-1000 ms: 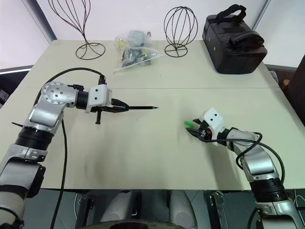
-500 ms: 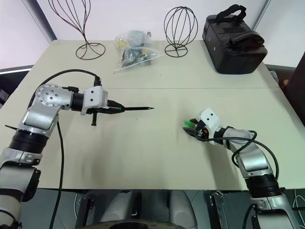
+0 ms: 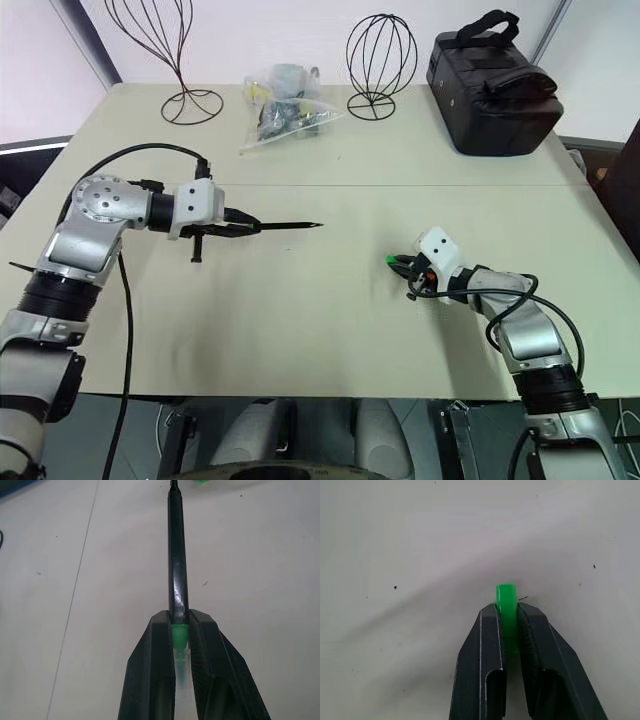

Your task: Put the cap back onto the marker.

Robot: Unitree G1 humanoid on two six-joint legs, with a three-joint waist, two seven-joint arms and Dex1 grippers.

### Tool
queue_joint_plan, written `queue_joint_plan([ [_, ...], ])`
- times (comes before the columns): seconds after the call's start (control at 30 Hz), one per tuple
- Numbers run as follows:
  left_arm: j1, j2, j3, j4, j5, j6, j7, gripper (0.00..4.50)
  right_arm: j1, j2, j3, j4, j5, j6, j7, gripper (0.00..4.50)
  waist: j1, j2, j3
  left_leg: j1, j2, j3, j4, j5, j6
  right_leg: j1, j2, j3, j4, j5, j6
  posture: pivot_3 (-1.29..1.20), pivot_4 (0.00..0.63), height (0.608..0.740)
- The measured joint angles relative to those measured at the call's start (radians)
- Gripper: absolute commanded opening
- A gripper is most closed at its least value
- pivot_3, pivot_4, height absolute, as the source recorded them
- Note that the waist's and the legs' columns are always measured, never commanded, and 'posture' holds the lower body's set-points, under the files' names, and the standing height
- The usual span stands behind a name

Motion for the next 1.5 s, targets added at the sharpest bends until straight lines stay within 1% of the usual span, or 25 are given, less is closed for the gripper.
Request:
queue_joint_plan([
  [0.17,-0.039,-0.055,-0.037,0.096,0.023,-0.120,-0.008,0.00,0.020,-0.086,0.027,-0.111,-0.131,-0.014,-0.046,0.04,-0.001,0.000,0.000,0.000,-0.001,0.000,0.000,0.000,0.000,0.000,0.000,0.000,0.000,0.000,0.000,0.00,0.150,0.740],
  [0.3,-0.058,-0.082,-0.047,0.127,0.031,-0.168,-0.010,0.00,0.020,-0.098,0.035,-0.168,-0.163,-0.006,-0.052,0.04,-0.007,0.000,0.000,0.000,-0.001,0.000,0.000,0.000,0.000,0.000,0.001,0.000,0.000,0.000,0.000,0.00,0.150,0.740],
  [0.37,-0.116,-0.126,-0.078,0.219,0.067,-0.265,-0.001,0.00,-0.009,-0.124,0.053,-0.270,-0.205,0.051,-0.058,0.04,-0.004,0.001,0.000,0.000,-0.001,0.001,0.000,0.000,0.000,-0.001,0.001,0.000,0.000,0.000,0.000,0.00,0.150,0.740],
  [0.43,-0.141,-0.157,-0.094,0.274,0.086,-0.319,0.004,0.00,-0.030,-0.127,0.060,-0.329,-0.219,0.085,-0.058,0.04,-0.002,0.001,0.000,0.000,-0.001,0.000,0.000,0.000,0.000,-0.001,0.001,0.000,0.000,0.000,0.000,0.00,0.150,0.740],
  [0.63,-0.182,-0.199,-0.118,0.383,0.128,-0.422,0.028,0.00,-0.040,-0.130,0.078,-0.388,-0.252,0.166,-0.058,0.04,-0.002,0.001,0.000,0.000,-0.001,0.001,0.000,0.000,0.000,-0.001,0.001,0.000,0.000,0.000,0.000,0.00,0.150,0.740],
  [0.83,-0.209,-0.216,-0.119,0.429,0.144,-0.466,0.040,0.00,-0.051,-0.133,0.082,-0.441,-0.260,0.205,-0.055,0.04,-0.004,0.001,0.000,0.000,-0.001,0.000,0.000,0.000,0.000,-0.001,0.001,0.000,0.000,0.000,0.000,0.00,0.150,0.740],
  [1.1,-0.226,-0.226,-0.119,0.474,0.154,-0.500,0.045,0.00,-0.065,-0.130,0.122,-0.481,-0.263,0.250,-0.042,0.04,-0.003,0.000,0.000,0.000,-0.001,0.000,0.000,0.000,0.000,-0.001,0.001,0.000,0.000,0.000,0.000,0.00,0.150,0.740],
  [1.5,-0.233,-0.233,-0.119,0.480,0.160,-0.510,0.046,0.00,-0.097,-0.129,0.132,-0.514,-0.245,0.290,-0.034,0.04,-0.003,0.000,0.000,0.000,-0.001,0.000,0.000,0.000,0.000,-0.001,0.001,0.000,0.000,0.000,0.000,0.00,0.150,0.740],
])
